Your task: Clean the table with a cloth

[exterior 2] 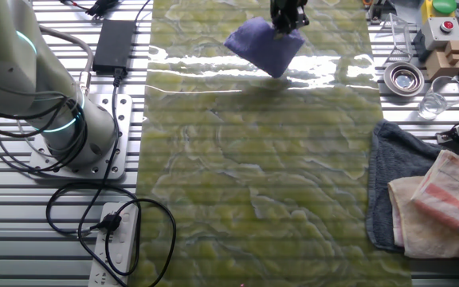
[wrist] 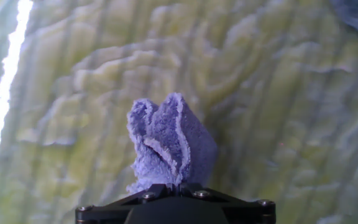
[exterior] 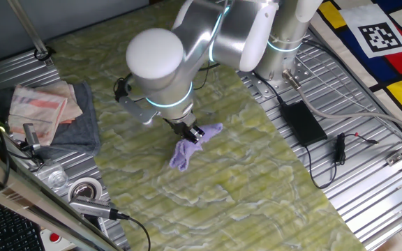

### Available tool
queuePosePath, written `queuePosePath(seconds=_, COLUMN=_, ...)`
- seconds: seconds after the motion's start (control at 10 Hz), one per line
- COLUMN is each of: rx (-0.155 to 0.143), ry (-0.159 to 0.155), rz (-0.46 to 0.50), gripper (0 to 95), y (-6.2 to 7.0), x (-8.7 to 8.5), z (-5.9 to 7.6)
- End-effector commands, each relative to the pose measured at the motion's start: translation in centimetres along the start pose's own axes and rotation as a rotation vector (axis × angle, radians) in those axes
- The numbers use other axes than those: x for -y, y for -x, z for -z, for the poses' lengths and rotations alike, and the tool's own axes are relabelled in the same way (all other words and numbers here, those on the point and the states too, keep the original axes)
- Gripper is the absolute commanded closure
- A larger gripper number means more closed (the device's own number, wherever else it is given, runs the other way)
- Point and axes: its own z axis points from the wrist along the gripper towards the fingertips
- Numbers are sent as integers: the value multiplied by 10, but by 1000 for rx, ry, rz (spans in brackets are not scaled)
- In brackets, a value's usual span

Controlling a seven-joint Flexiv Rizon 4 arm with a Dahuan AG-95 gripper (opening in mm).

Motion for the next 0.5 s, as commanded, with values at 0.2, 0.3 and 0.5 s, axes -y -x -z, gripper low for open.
queuePosePath(seconds=0.2, rx=26, ry=21, rz=-31, gripper=760, y=0, x=-2, z=-1)
queuePosePath(seconds=0.3, rx=29, ry=25, rz=-26, gripper=760, y=-1, x=-3, z=1)
queuePosePath(seconds=0.5, rx=35, ry=32, rz=-5, gripper=380, y=-1, x=-3, z=1)
